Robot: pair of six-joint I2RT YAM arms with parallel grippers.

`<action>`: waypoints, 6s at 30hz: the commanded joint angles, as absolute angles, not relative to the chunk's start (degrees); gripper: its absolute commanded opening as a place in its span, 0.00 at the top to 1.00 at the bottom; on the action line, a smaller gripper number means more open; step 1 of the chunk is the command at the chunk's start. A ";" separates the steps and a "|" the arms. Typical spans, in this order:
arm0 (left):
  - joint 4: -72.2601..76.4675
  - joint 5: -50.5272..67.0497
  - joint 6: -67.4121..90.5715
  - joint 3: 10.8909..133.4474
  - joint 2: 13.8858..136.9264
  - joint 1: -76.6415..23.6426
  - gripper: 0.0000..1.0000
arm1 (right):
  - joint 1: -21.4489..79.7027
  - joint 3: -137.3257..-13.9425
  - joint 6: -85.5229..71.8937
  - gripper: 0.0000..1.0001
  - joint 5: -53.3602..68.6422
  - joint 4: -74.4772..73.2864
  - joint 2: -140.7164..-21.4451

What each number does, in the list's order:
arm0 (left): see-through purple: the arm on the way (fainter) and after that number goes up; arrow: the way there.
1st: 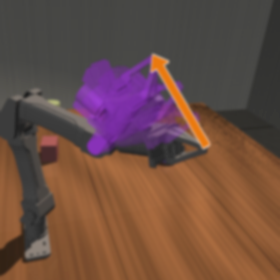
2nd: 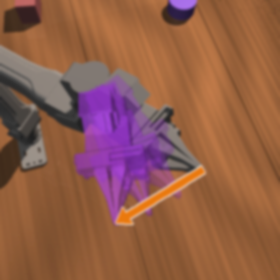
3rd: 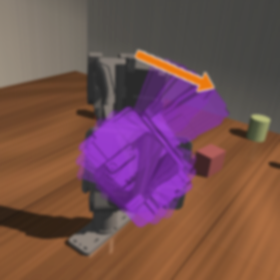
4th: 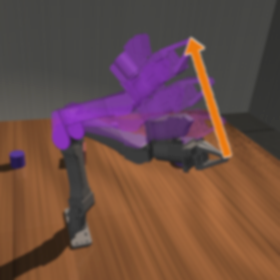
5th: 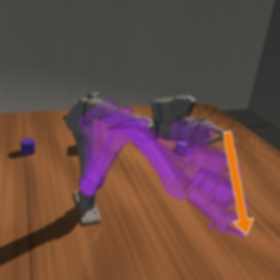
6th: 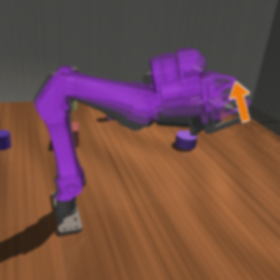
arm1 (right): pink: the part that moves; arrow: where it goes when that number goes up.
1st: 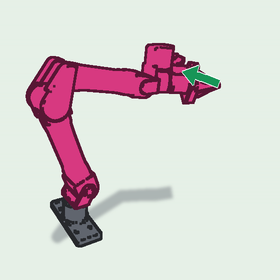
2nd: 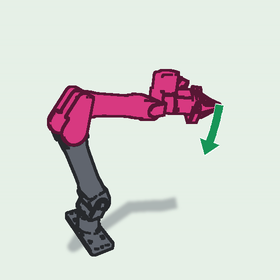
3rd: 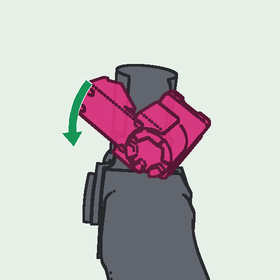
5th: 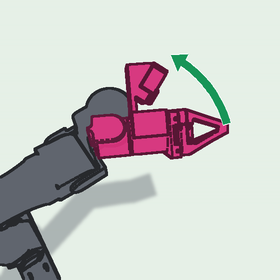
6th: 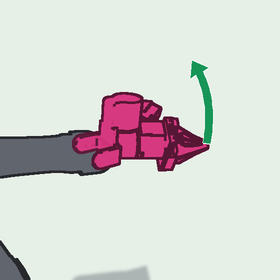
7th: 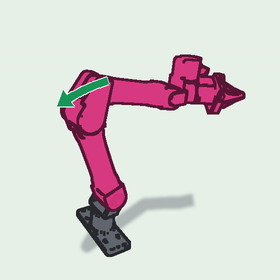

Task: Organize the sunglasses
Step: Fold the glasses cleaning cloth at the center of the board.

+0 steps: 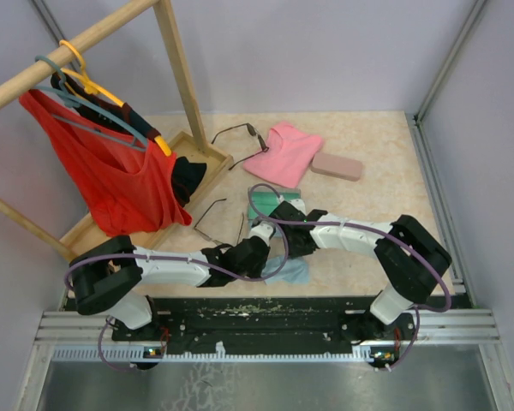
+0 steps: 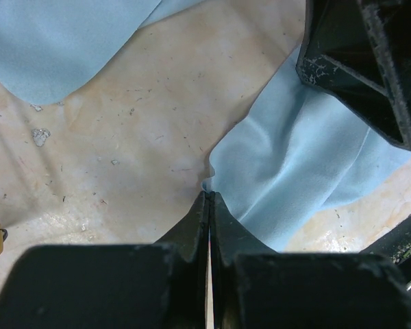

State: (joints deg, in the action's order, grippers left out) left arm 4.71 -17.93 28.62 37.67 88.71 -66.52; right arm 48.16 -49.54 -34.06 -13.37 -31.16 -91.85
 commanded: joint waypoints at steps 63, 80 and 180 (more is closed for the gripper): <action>-15.04 -3.67 20.36 52.99 74.90 -61.96 0.99 | 50.00 -41.43 -45.33 1.00 -1.74 -38.44 -52.50; -0.37 -4.99 17.39 48.29 85.03 -59.58 0.99 | 49.23 -36.12 -44.12 1.00 -16.93 -22.06 -64.59; 20.48 9.77 10.83 31.46 86.11 -59.96 0.99 | 42.30 -36.56 -30.20 0.67 -3.24 -23.00 -72.82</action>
State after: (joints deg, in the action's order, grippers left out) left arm 18.50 9.91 10.66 31.86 86.85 -59.55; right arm 42.61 -34.63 -30.94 -4.19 -24.49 -72.84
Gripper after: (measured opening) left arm 0.009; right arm 0.343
